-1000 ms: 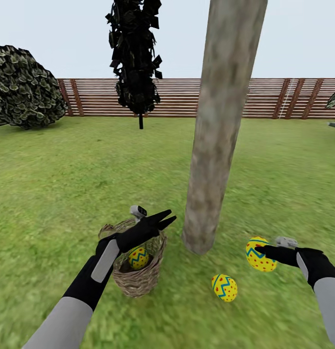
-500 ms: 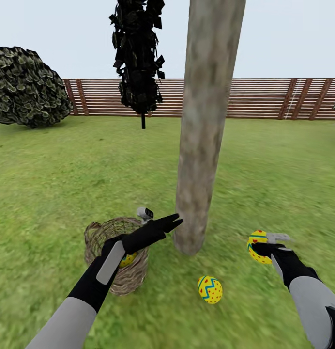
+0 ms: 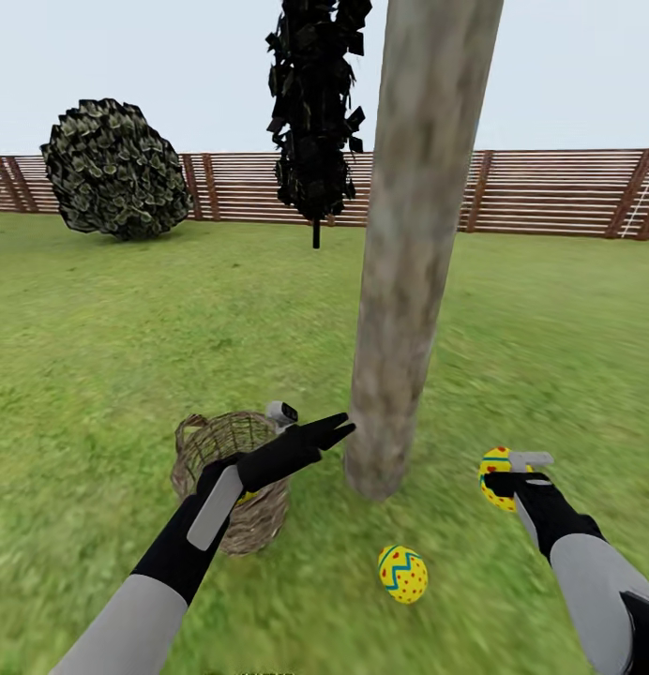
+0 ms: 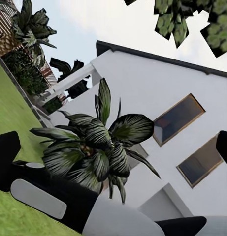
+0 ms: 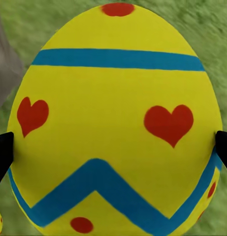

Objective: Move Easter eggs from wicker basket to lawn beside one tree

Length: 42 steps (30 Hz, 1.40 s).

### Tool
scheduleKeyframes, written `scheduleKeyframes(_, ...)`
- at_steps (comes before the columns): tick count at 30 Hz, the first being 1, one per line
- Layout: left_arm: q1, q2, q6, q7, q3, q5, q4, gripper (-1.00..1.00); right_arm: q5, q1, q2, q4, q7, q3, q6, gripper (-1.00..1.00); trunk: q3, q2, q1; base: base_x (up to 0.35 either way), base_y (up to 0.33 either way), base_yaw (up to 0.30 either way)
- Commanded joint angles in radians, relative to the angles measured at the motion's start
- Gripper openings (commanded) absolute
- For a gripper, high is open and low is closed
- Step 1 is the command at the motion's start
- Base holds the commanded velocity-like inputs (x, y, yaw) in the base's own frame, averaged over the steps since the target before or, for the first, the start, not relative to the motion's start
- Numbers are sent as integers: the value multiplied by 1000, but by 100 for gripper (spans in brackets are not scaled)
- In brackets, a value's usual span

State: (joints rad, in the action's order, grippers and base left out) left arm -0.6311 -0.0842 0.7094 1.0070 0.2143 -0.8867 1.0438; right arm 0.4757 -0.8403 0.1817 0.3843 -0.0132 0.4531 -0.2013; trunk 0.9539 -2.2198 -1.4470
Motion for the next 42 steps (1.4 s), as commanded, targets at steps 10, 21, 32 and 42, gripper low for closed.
scheduleKeyframes(10, -1, -2, 7, 1, 2, -9, -1, 100, 140, -2, -26, -148, -120, -8, -31, -100, 1, 0, 0, 0, -338, 293)
scheduleKeyframes(21, -1, 0, -55, 11, 2, -17, -49, 100, 189, 3, -29, -249, -144, -12, 59, -100, 1, 0, 0, 0, -123, 64)
scheduleKeyframes(32, -1, -8, -59, 10, 3, -17, -52, 100, 161, -4, -28, -246, -71, 138, 55, -100, 26, -56, -30, 0, 0, 0)
scheduleKeyframes(42, -1, -8, -59, 8, 3, -16, -51, 100, 165, -5, -32, -239, -75, 133, 61, -100, 57, -126, -69, 0, 0, 0)
